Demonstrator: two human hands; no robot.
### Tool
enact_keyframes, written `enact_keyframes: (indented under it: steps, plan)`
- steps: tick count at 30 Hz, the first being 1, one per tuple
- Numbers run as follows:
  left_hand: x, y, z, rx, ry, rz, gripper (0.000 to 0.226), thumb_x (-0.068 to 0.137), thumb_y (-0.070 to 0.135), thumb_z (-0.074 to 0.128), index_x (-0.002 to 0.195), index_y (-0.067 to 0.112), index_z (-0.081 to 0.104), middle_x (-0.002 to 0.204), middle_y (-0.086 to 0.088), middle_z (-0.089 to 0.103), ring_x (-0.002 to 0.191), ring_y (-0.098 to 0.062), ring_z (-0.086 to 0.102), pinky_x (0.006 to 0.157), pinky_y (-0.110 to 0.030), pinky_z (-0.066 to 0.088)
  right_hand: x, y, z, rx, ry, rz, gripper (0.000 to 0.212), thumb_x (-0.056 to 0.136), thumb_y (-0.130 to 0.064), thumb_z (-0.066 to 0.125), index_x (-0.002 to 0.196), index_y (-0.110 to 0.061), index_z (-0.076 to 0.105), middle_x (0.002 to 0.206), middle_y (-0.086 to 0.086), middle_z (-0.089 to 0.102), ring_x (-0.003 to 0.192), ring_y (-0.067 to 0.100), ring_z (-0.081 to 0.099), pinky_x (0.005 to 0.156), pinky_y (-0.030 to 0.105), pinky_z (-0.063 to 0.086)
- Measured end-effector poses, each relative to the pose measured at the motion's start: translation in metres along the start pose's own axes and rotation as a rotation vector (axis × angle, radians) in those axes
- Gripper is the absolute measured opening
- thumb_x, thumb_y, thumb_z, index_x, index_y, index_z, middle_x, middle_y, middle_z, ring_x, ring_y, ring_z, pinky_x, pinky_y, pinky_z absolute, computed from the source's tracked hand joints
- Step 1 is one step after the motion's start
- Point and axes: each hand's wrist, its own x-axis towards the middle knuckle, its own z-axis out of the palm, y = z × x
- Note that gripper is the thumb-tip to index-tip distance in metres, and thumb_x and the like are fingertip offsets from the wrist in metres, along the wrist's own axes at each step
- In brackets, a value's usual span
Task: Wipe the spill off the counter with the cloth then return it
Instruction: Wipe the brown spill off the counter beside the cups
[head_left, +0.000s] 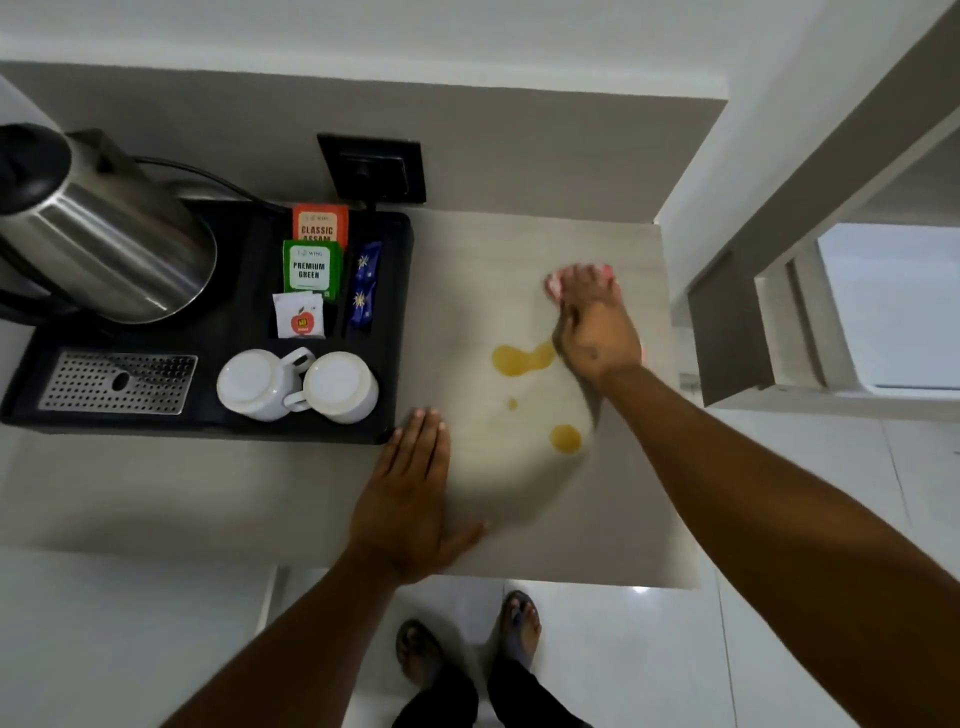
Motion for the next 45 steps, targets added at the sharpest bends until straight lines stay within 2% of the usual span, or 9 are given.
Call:
enact_keyframes:
  steps: [3,9,16,23,27,32,37,41,45]
  plan:
    - [0.001,0.001,-0.003,0.003,-0.003,-0.021,0.114,0.089,0.084,0.038,0.161,-0.001,0.013,0.171,-0.022,0.012,0.160,-0.032,0.000,0.129,-0.053,0.015,-0.041,0.020,-0.007,-0.017,-0.019,0.027,0.059,0.087,-0.018,0.044,0.146,-0.022,0.045,0.155,0.010,0.045,0.149,0.035,0.029,0.126,0.045,0.018]
    - [0.000,0.002,-0.005,0.003,-0.029,-0.017,0.112,0.089,0.078,0.042,0.161,-0.002,0.009,0.171,-0.023,0.007,0.160,-0.033,-0.003,0.130,-0.051,0.011,0.026,0.015,-0.015,-0.075,0.027,0.119,0.046,0.091,-0.019,0.041,0.135,-0.015,0.052,0.143,0.020,0.051,0.139,0.045,0.038,0.121,0.050,0.025]
    - [0.001,0.002,-0.005,0.005,-0.041,-0.031,0.115,0.089,0.081,0.042,0.161,0.000,0.006,0.172,-0.021,0.006,0.160,-0.032,-0.004,0.130,-0.049,0.009,-0.017,-0.025,0.005,-0.071,-0.212,-0.299,0.055,0.092,-0.010,0.044,0.147,-0.015,0.048,0.159,0.013,0.039,0.150,0.039,0.025,0.124,0.050,0.016]
    - [0.000,0.002,0.000,-0.025,-0.005,-0.035,0.114,0.088,0.078,0.045,0.161,-0.001,0.008,0.172,-0.022,0.010,0.160,-0.031,0.000,0.130,-0.048,0.010,0.026,-0.006,-0.014,-0.121,-0.147,-0.218,0.058,0.083,-0.016,0.039,0.139,-0.008,0.053,0.150,0.022,0.048,0.142,0.048,0.035,0.119,0.051,0.021]
    - [0.000,0.003,-0.004,-0.041,-0.035,-0.044,0.115,0.088,0.080,0.043,0.162,0.001,0.006,0.172,-0.020,0.008,0.160,-0.030,0.000,0.130,-0.047,0.008,0.044,-0.059,0.011,-0.090,-0.185,-0.344,0.054,0.089,-0.006,0.045,0.142,-0.010,0.052,0.155,0.019,0.043,0.147,0.044,0.028,0.122,0.045,0.015]
    - [-0.001,0.001,-0.004,-0.023,-0.016,-0.038,0.116,0.087,0.080,0.044,0.160,-0.003,0.010,0.171,-0.024,0.011,0.160,-0.034,0.002,0.130,-0.049,0.010,-0.044,-0.049,0.019,-0.124,-0.317,-0.596,0.057,0.094,-0.008,0.046,0.150,-0.016,0.043,0.161,0.013,0.035,0.152,0.036,0.022,0.124,0.051,0.018]
    - [0.001,0.003,-0.003,-0.033,-0.007,-0.030,0.116,0.087,0.079,0.048,0.161,-0.002,0.008,0.172,-0.022,0.009,0.160,-0.032,-0.001,0.130,-0.047,0.007,-0.030,0.027,-0.022,-0.143,-0.263,-0.419,0.062,0.086,-0.022,0.036,0.146,-0.011,0.045,0.156,0.023,0.041,0.147,0.046,0.030,0.120,0.055,0.020]
    - [0.001,0.006,-0.006,-0.056,-0.021,-0.034,0.114,0.087,0.077,0.047,0.161,-0.002,0.011,0.172,-0.022,0.010,0.160,-0.032,0.001,0.130,-0.048,0.010,0.031,-0.009,-0.012,-0.112,-0.166,-0.311,0.050,0.090,-0.009,0.046,0.140,-0.004,0.053,0.149,0.028,0.047,0.141,0.051,0.036,0.122,0.049,0.017]
    - [0.001,0.005,-0.008,-0.034,-0.034,-0.025,0.114,0.087,0.077,0.046,0.161,-0.003,0.010,0.171,-0.023,0.009,0.160,-0.034,0.000,0.130,-0.049,0.010,0.010,-0.056,0.015,-0.077,-0.214,-0.449,0.053,0.087,0.004,0.045,0.138,-0.004,0.055,0.151,0.023,0.047,0.145,0.044,0.035,0.124,0.051,0.017]
